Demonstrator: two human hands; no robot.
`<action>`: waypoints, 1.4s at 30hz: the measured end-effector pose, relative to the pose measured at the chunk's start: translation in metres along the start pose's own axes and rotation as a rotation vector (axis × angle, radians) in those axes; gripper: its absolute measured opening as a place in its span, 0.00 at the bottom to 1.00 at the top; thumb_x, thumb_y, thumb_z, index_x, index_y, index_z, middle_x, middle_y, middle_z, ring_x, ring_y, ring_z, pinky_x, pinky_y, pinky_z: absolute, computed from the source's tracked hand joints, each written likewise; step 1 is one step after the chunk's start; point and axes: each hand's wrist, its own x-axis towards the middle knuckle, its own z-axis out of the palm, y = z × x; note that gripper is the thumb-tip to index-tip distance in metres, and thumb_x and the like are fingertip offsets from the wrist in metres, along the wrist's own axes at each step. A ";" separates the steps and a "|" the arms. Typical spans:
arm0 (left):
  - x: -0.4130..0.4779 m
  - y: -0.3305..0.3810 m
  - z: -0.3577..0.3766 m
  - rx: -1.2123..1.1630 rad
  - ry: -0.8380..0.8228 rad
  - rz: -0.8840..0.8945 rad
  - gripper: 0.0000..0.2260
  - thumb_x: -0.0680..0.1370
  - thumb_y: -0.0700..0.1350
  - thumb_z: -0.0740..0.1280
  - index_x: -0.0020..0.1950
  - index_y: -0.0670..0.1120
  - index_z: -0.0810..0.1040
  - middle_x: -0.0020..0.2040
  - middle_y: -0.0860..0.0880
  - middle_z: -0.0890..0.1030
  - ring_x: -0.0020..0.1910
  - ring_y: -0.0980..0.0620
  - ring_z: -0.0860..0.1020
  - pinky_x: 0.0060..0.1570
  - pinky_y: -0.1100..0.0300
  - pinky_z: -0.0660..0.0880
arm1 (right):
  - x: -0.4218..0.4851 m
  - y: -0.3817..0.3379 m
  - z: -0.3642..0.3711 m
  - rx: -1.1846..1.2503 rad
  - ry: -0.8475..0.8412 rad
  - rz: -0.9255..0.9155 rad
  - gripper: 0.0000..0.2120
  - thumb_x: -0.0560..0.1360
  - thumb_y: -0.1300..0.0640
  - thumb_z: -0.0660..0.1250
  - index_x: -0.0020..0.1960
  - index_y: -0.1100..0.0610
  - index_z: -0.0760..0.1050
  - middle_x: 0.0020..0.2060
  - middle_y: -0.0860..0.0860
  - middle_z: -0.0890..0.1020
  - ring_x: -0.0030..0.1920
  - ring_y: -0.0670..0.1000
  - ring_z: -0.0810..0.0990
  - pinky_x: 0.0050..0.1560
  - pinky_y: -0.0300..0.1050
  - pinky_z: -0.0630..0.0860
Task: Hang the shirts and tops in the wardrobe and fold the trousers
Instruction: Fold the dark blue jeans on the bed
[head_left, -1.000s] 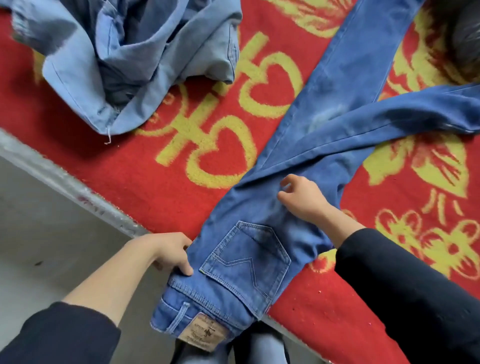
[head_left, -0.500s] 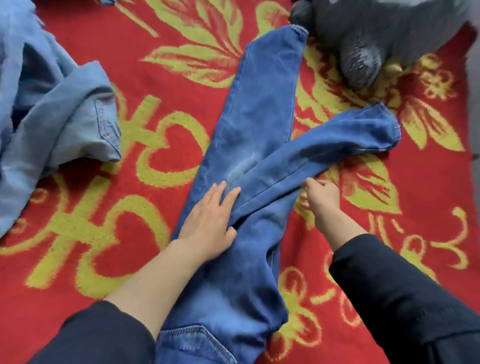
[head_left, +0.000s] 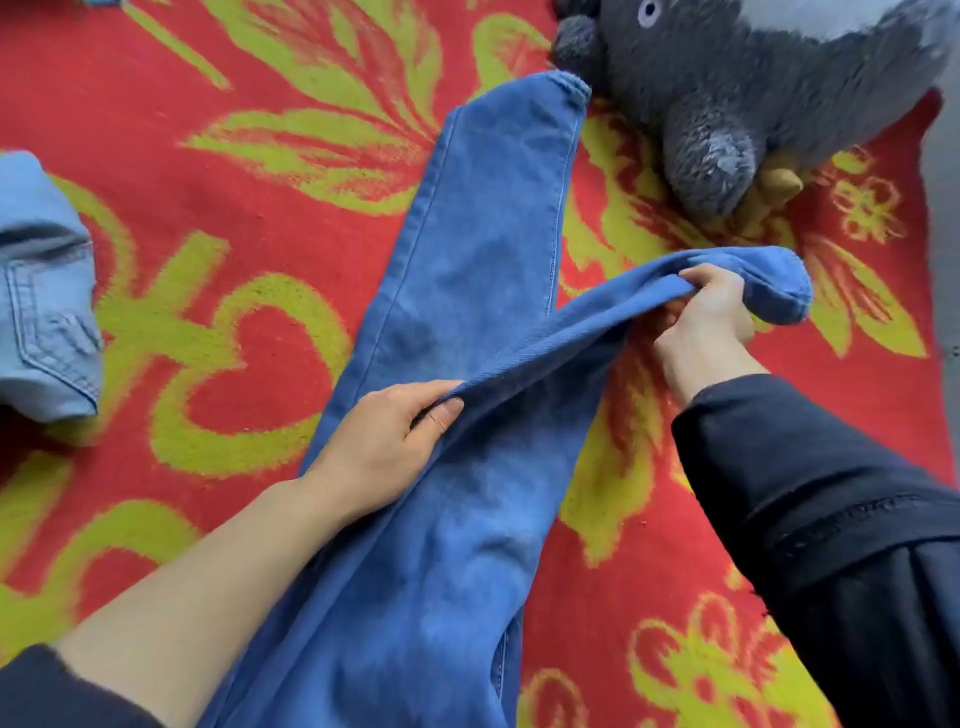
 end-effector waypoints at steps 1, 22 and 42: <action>0.002 0.002 -0.005 -0.098 0.032 -0.056 0.10 0.81 0.48 0.61 0.59 0.54 0.79 0.54 0.61 0.81 0.54 0.66 0.77 0.52 0.73 0.68 | -0.001 -0.008 0.016 -0.053 -0.038 -0.038 0.06 0.64 0.63 0.68 0.41 0.60 0.77 0.34 0.52 0.80 0.29 0.51 0.78 0.30 0.40 0.74; 0.051 -0.040 -0.037 -0.813 0.323 -0.714 0.07 0.72 0.43 0.73 0.39 0.41 0.81 0.31 0.51 0.83 0.27 0.58 0.77 0.28 0.69 0.74 | 0.000 0.053 0.124 -1.499 -0.699 -0.761 0.30 0.79 0.40 0.55 0.78 0.42 0.47 0.78 0.48 0.43 0.77 0.56 0.39 0.74 0.63 0.44; -0.037 -0.037 -0.036 -0.807 0.351 -0.610 0.12 0.73 0.32 0.69 0.50 0.48 0.75 0.44 0.50 0.81 0.37 0.59 0.81 0.38 0.67 0.78 | -0.078 0.112 -0.046 -0.824 -0.533 -0.298 0.15 0.79 0.44 0.61 0.48 0.57 0.71 0.39 0.47 0.75 0.44 0.51 0.73 0.44 0.44 0.67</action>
